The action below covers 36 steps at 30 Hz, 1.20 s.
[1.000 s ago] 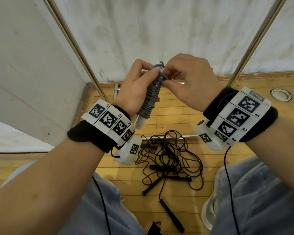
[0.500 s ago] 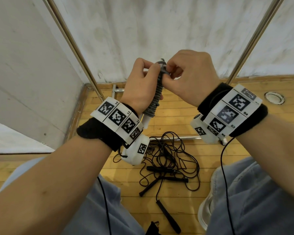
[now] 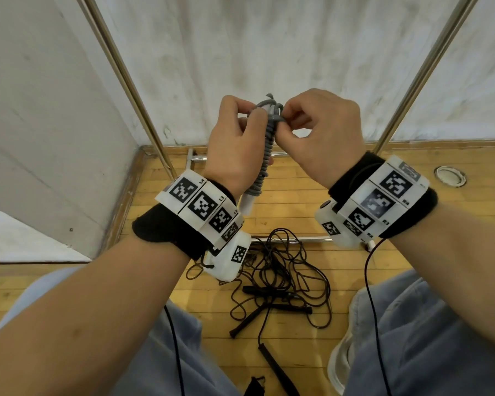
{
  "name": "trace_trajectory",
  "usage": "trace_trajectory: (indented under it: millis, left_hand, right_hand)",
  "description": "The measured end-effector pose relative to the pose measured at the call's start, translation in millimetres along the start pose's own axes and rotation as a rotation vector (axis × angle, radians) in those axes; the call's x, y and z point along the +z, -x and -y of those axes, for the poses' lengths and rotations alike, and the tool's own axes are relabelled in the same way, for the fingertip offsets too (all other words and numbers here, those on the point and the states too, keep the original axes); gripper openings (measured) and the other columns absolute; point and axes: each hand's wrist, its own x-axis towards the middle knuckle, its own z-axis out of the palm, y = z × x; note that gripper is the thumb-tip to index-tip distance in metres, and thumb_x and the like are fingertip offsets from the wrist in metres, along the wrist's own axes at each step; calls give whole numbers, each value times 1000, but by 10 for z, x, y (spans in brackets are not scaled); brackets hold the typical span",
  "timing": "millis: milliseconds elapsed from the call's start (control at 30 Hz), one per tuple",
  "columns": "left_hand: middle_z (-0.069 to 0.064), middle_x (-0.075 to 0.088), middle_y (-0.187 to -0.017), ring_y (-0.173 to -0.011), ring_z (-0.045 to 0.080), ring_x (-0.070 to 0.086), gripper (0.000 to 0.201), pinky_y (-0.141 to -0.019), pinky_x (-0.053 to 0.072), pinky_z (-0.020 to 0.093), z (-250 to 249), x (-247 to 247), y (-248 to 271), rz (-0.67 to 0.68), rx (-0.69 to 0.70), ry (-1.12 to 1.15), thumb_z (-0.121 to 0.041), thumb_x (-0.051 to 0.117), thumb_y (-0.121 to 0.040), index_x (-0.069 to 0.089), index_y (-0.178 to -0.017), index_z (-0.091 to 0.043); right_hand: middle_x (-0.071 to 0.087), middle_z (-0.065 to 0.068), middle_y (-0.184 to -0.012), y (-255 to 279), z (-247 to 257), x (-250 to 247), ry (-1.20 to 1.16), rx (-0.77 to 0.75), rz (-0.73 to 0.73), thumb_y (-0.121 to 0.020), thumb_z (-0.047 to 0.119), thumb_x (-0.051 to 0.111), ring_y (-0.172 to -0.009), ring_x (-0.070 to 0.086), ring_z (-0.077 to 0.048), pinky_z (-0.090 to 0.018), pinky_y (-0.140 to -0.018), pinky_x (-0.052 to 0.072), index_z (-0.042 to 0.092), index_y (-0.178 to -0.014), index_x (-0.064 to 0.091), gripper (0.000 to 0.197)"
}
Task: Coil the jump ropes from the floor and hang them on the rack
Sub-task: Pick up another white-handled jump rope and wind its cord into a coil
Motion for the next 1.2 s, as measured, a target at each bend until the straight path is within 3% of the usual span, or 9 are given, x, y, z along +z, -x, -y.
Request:
trace_trajectory:
  millis: [67,167,267,367,500,600,767,967,1200]
  left_hand:
    - [2,61,-68,-45,17,60,4,-40,45,28,-16,-2,4,-19,11,-12,-33,44,-83,44,-84,-29]
    - [0,61,-64,-48,18,59,4,-42,48,33,-34,-5,15,-41,35,-22,-32,43,-83,43,-85,-29]
    - [-9,60,-57,-47,9,54,4,-44,46,30,-30,-25,22,-70,108,-55,-31,45,-85,42,-85,-30]
    - [-10,56,-59,-48,1,52,6,-46,42,19,-35,-79,9,-93,260,-196,-29,46,-89,40,-90,-26]
    - [-5,61,-71,-55,8,59,12,-49,46,26,-37,-131,-15,-42,365,-295,-30,43,-91,39,-99,-22]
    - [-9,57,-65,-54,3,55,15,-47,37,12,-4,-138,-22,-35,398,-370,-34,45,-89,40,-98,-23]
    - [-13,57,-66,-62,-2,58,27,-47,38,8,5,-111,-28,-67,389,-392,-42,60,-84,41,-91,-24]
    - [-8,61,-68,-57,3,60,27,-46,44,16,-5,-49,4,-19,301,-354,-40,65,-80,39,-79,-35]
    - [-1,65,-66,-47,20,62,15,-41,49,31,-27,-87,37,68,167,-49,-27,57,-85,42,-86,-25]
  right_hand:
    - [66,-7,-76,18,17,25,-38,2,-38,-79,7,63,-66,57,-8,-10,-67,49,1,-81,68,7]
    - [65,-9,-78,48,53,44,-88,9,-59,-78,3,63,-68,56,-8,-7,-69,49,0,-82,68,7]
    - [65,-5,-79,56,115,40,-220,98,-44,-79,9,65,-70,61,-9,-15,-69,52,4,-82,70,7]
    - [68,0,-74,6,162,33,-378,351,-21,-81,22,69,-73,67,-12,-26,-72,55,12,-76,71,11]
    - [70,-7,-71,-65,207,21,-576,544,1,-80,18,72,-73,71,-20,-41,-77,58,8,-74,69,12]
    - [65,-4,-60,-82,215,57,-606,632,4,-80,11,66,-63,67,-16,-40,-73,59,5,-66,66,16]
    - [69,-23,-84,-169,125,42,-738,837,106,-84,10,50,-69,66,-24,-34,-68,59,1,-72,65,21]
    - [59,-18,-87,-135,3,140,-836,1007,208,-92,15,48,-70,57,-25,-31,-62,52,-1,-93,64,22]
    - [56,-12,-75,-140,-23,118,-875,903,253,-91,9,45,-58,55,-22,-37,-66,51,-3,-88,60,20]
